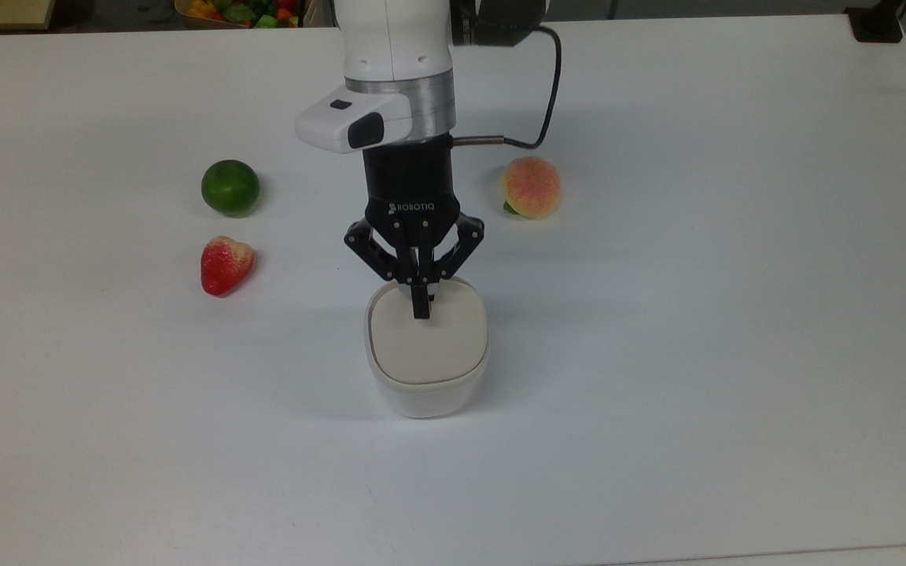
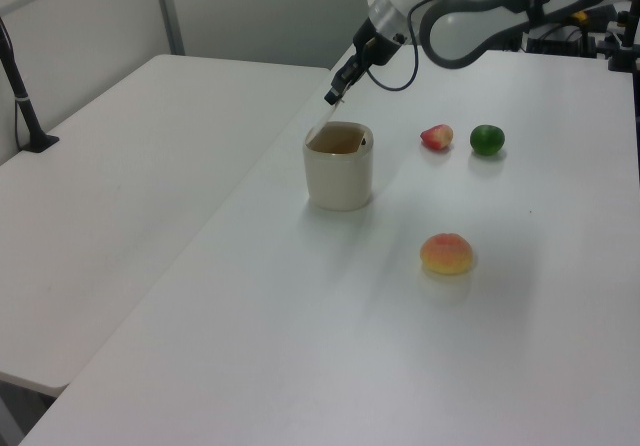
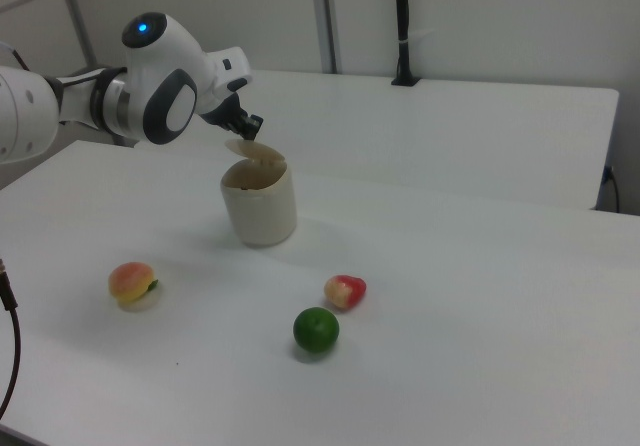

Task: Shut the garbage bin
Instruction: 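Push the raised lid over and down onto the bin opening with the gripper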

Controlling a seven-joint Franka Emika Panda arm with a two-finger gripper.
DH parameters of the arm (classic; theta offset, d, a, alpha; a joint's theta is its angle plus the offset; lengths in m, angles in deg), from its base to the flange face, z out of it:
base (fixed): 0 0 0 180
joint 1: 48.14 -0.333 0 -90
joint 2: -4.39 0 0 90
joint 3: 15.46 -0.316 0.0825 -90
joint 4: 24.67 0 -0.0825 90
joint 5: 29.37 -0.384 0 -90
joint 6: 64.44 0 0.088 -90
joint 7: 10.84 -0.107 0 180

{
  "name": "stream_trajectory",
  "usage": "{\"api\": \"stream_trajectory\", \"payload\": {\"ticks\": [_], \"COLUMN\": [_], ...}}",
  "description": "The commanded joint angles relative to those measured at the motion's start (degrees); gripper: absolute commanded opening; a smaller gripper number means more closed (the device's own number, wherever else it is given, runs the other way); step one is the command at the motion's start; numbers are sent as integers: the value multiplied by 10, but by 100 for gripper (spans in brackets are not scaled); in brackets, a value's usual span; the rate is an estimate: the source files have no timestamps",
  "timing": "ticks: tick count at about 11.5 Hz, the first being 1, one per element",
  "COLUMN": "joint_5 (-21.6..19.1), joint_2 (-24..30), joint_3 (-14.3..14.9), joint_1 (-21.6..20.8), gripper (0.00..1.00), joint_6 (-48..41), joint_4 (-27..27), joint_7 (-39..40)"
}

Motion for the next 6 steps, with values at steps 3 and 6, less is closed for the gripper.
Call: {"api": "stream_trajectory", "payload": {"ticks": [3, 6], "joint_5": [2, 9], "joint_2": [25, 25], "joint_3": [4, 4], "joint_1": [-4, -4], "gripper": [0, 0], "joint_6": [-39, -42], "joint_4": [-45, -62], "joint_7": [22, 22]}}
